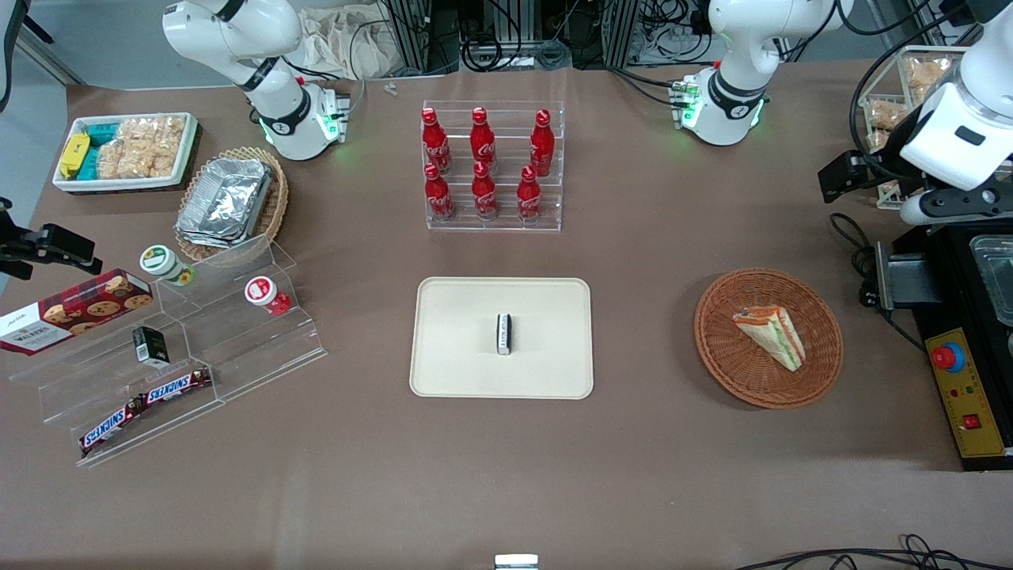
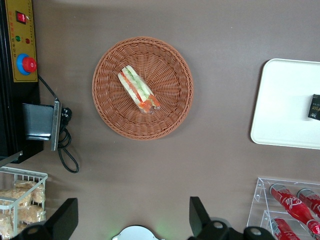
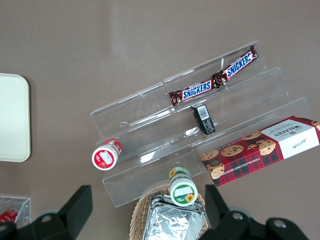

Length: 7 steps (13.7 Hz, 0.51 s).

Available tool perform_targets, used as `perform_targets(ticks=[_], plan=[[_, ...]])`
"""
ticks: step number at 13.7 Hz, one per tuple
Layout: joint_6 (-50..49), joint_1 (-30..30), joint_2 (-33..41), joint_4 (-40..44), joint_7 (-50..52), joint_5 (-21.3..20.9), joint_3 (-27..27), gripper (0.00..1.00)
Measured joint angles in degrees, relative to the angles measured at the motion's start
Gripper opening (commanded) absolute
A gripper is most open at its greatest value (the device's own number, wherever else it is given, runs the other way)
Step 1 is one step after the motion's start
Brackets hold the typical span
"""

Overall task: Place sandwich from basket to tray
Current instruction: 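Move the left gripper over the wicker basket toward the sandwich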

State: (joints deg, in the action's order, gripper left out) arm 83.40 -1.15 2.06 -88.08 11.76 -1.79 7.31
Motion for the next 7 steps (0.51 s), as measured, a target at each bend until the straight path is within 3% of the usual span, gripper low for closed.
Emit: perform_targets(ticks=[7], plan=[[0.7,0.3,-0.3,-0.3,3.6,1.7,0.0,1.0]])
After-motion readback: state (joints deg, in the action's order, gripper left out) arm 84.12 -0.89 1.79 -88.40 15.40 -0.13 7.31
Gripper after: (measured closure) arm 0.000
